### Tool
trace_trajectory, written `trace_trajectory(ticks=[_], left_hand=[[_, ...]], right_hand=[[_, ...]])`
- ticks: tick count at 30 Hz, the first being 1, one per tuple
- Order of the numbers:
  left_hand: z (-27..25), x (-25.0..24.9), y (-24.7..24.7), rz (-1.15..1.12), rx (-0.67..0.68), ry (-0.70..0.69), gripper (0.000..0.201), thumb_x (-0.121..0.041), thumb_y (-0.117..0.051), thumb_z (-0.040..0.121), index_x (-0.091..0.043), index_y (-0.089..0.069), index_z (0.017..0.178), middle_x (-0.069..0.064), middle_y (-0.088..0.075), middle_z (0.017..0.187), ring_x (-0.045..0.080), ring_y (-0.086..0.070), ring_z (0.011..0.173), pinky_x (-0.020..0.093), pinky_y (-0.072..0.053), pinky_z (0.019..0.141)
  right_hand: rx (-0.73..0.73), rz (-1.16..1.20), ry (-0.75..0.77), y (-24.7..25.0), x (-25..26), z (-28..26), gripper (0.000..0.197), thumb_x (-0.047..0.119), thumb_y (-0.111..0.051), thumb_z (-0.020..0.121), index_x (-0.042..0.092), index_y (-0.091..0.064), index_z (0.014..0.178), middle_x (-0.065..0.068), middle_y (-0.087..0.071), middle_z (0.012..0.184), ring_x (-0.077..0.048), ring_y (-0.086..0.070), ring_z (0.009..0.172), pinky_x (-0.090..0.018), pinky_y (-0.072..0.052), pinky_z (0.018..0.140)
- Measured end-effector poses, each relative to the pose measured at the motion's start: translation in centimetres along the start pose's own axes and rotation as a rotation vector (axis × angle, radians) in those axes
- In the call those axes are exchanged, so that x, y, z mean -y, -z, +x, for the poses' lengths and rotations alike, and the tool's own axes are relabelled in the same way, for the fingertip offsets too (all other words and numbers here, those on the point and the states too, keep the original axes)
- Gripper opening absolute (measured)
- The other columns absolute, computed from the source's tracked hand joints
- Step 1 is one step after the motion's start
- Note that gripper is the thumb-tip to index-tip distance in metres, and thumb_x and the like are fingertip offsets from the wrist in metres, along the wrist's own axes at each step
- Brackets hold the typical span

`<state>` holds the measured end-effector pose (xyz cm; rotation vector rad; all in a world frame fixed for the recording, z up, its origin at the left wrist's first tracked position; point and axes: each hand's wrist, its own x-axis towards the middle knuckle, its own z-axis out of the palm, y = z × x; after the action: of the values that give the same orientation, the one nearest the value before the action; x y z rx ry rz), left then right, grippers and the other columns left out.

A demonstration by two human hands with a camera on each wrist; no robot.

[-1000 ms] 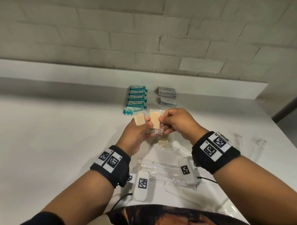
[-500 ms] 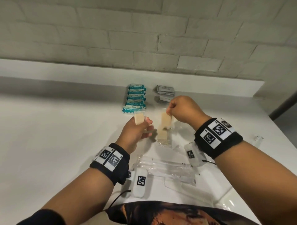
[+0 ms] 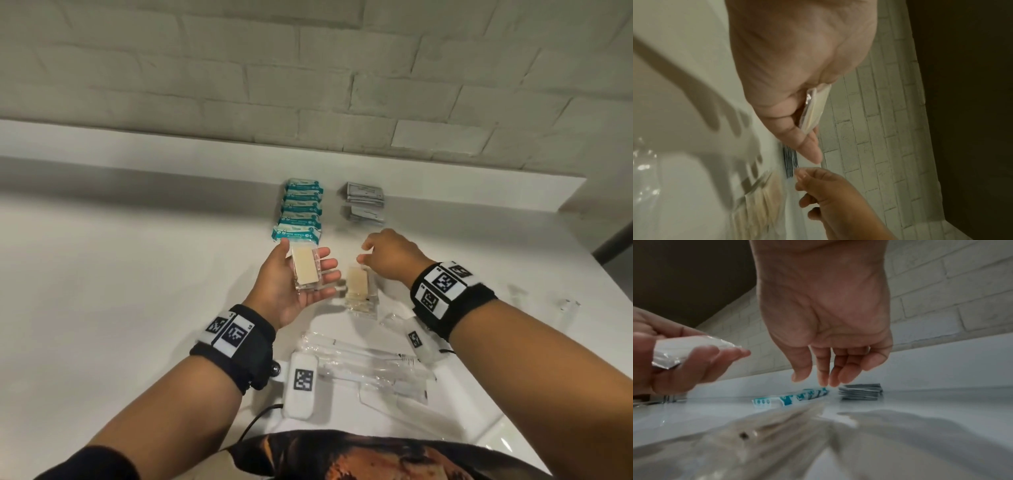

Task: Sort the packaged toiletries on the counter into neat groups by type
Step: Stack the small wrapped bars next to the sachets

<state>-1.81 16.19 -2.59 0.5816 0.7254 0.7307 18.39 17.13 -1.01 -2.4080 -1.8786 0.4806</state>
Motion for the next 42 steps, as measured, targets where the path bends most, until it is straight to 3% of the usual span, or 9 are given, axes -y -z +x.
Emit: trace_trajectory(ticks=[6,9,14,17,22,25,30,36,42], left_hand=[[0.6,0.6,-1.1,0.143,-0.016,-0.083,0.084,-0.071,-0.014,0.090,-0.006,-0.065,0.107,0.014,-0.069,0.073,0.023,-0.071,0.065,0.030,-0.058,0.059],[0.9,1.2,-2.4,0.211,-0.061,-0.182,0.075,-0.065,-0.014,0.093,-0.009,-0.065,0.096,0.014,-0.071,0.069,0.023,-0.070,0.061,0.031,-0.059,0.059],[1.1,1.2,-2.6,0.242,0.029,-0.229,0.056,-0.057,-0.035,0.092,-0.010,-0.060,0.110,0.015,-0.071,0.099,0.026,-0.069,0.082,0.039,-0.057,0.077],[1.1,1.4,-2.0,0.315,0.038,-0.281,0.021,-0.019,-0.061,0.090,-0.012,-0.055,0.110,0.007,-0.067,0.098,0.021,-0.065,0.084,0.030,-0.054,0.073],[0.9,1.5,-2.1,0.442,-0.045,-0.350,0.018,0.000,-0.063,0.088,-0.014,-0.062,0.098,0.004,-0.067,0.088,0.020,-0.063,0.078,0.031,-0.049,0.072],[0.9,1.6,-2.2,0.525,-0.038,-0.350,0.017,-0.001,-0.064,0.087,-0.015,-0.064,0.096,0.004,-0.067,0.086,0.017,-0.062,0.075,0.029,-0.049,0.073],[1.3,1.7,-1.7,0.576,-0.113,-0.292,0.015,-0.007,-0.061,0.091,-0.016,-0.063,0.102,0.001,-0.062,0.090,0.013,-0.059,0.080,0.020,-0.048,0.070],[2.2,1.4,-1.0,0.740,-0.236,-0.183,0.010,-0.016,-0.053,0.094,-0.017,-0.063,0.096,-0.005,-0.057,0.080,0.010,-0.051,0.073,0.023,-0.042,0.065],[4.2,1.9,-2.3,0.977,-0.138,0.001,0.019,-0.022,-0.062,0.088,-0.009,-0.066,0.075,0.002,-0.062,0.063,0.020,-0.058,0.060,0.027,-0.043,0.059]], right_hand=[[0.042,0.733,0.171,2.0,2.0,-2.8,0.013,0.024,-0.073,0.083,0.015,-0.071,0.092,0.006,-0.069,0.086,-0.003,-0.061,0.076,-0.017,-0.045,0.069],[0.081,0.803,0.246,2.1,3.0,-4.0,0.010,0.011,-0.077,0.077,0.007,-0.069,0.082,0.003,-0.064,0.073,0.000,-0.058,0.058,-0.009,-0.045,0.057],[-0.024,0.635,0.186,2.2,2.9,-4.2,0.017,0.017,-0.073,0.083,0.003,-0.065,0.079,-0.001,-0.060,0.069,-0.011,-0.052,0.061,-0.023,-0.042,0.061],[-0.061,0.597,0.138,2.7,2.2,-4.1,0.026,0.019,-0.070,0.086,0.011,-0.054,0.067,0.003,-0.049,0.061,-0.009,-0.040,0.056,-0.024,-0.033,0.054],[0.005,0.787,0.171,3.4,1.7,-4.6,0.011,0.013,-0.072,0.083,0.011,-0.062,0.088,0.000,-0.062,0.076,-0.011,-0.052,0.063,-0.017,-0.042,0.057],[-0.003,0.776,0.192,4.0,1.8,-4.7,0.007,0.013,-0.073,0.081,0.011,-0.066,0.081,0.001,-0.063,0.072,-0.011,-0.052,0.064,-0.019,-0.044,0.060],[-0.239,0.259,0.077,4.8,0.9,-3.6,0.015,0.023,-0.072,0.082,0.021,-0.065,0.069,0.004,-0.065,0.078,-0.017,-0.060,0.083,-0.031,-0.046,0.079],[-0.042,0.232,0.003,4.2,0.5,-2.7,0.028,0.020,-0.052,0.096,-0.004,-0.066,0.102,-0.018,-0.065,0.109,-0.032,-0.060,0.106,-0.038,-0.046,0.092],[0.044,0.084,-0.055,0.9,0.6,-1.3,0.042,0.040,-0.060,0.090,0.004,-0.066,0.113,-0.009,-0.066,0.114,-0.026,-0.061,0.104,-0.032,-0.049,0.089]])
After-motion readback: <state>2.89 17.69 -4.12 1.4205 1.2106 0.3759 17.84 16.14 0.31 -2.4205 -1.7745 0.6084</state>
